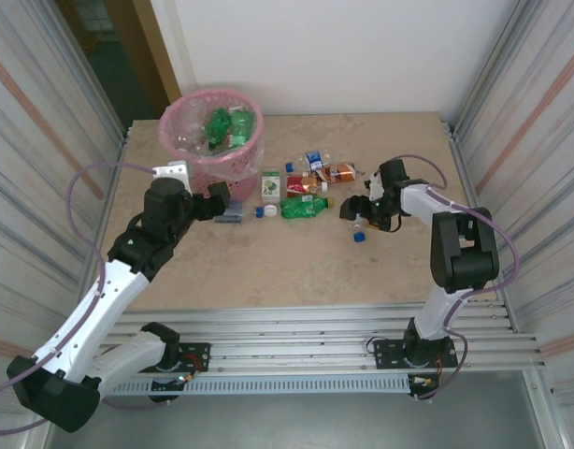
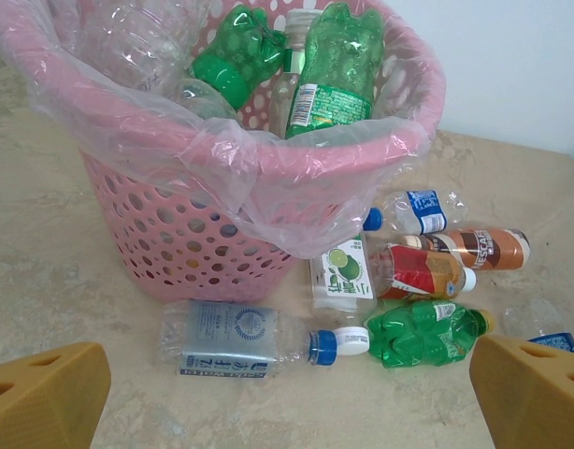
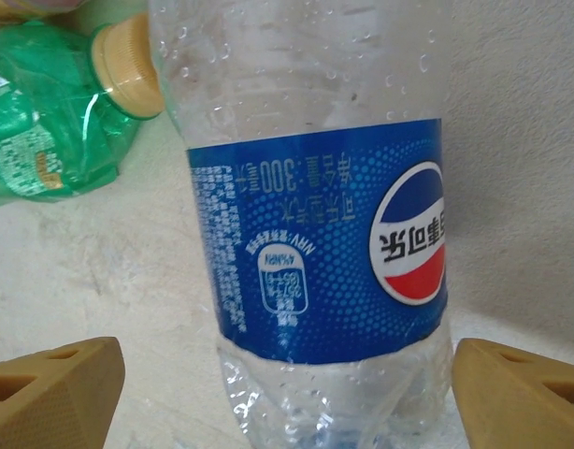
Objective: Put the plastic bottles in the bin
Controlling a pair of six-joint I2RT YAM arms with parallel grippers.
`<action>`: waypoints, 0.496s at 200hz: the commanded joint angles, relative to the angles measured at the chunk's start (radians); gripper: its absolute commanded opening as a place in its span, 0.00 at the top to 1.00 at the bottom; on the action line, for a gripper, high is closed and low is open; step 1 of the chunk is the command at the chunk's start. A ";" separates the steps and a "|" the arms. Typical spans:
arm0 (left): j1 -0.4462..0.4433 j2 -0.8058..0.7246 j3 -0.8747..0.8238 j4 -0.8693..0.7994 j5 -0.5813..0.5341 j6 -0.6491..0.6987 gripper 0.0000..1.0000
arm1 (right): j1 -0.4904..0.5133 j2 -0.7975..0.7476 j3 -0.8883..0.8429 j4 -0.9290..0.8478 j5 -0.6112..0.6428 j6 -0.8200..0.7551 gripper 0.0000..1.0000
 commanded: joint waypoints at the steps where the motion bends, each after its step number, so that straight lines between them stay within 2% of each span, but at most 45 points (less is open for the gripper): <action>1: 0.016 -0.004 -0.007 -0.022 0.008 -0.031 0.01 | 0.011 0.039 0.023 0.005 0.067 0.020 0.15; 49: 0.044 0.000 -0.012 -0.027 0.044 -0.059 0.01 | 0.022 0.094 0.050 0.016 0.122 0.019 0.26; 72: 0.048 -0.005 -0.022 -0.024 0.040 -0.066 0.01 | 0.033 0.102 0.052 0.018 0.148 0.017 0.41; 99: 0.065 -0.009 -0.032 -0.024 0.055 -0.085 0.01 | 0.047 0.086 0.035 0.026 0.170 0.020 0.51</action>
